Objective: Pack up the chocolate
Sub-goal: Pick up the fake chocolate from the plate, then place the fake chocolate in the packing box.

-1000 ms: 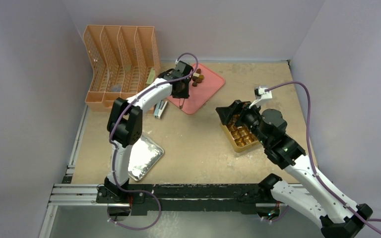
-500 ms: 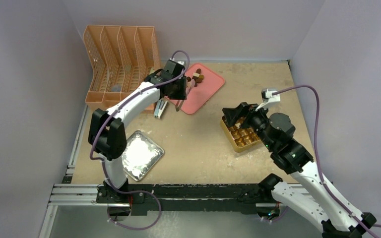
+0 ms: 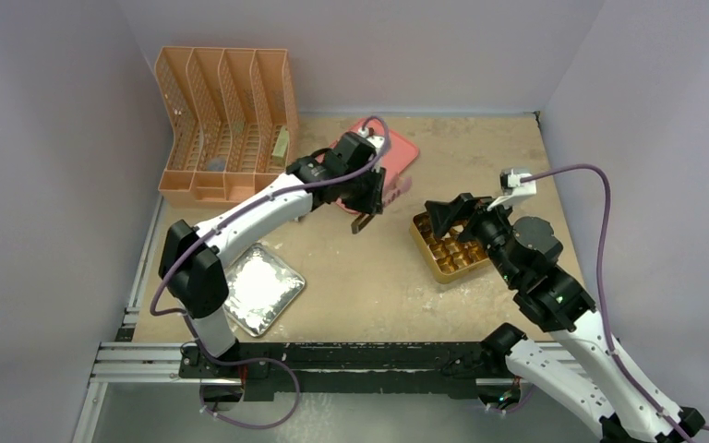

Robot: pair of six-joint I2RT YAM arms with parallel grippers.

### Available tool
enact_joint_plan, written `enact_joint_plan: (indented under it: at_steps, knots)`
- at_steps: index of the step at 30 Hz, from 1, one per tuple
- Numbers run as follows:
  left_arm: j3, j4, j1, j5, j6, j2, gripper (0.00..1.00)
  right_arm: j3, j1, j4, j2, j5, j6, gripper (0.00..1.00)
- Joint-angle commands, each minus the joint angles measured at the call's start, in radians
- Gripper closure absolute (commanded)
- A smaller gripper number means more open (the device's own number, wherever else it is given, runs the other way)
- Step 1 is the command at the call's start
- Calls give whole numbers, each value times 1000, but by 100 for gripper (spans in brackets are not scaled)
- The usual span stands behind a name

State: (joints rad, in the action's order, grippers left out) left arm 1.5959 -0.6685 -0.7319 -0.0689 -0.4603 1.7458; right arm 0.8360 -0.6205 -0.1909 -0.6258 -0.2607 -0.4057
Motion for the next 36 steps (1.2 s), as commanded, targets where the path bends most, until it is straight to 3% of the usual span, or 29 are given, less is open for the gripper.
enact_joint_plan:
  at_steps: [1, 13, 36]
  knots:
    - [-3, 20, -68, -60, 21, -55, 74, 55, 2, 8, 19, -40, 27, 2]
    - [37, -13, -184, -90, 36, 33, 71, 55, 2, 5, 47, -51, 31, 2]
    - [59, -36, -196, -108, 65, 99, 63, 36, 1, 18, 41, -51, 36, 2]
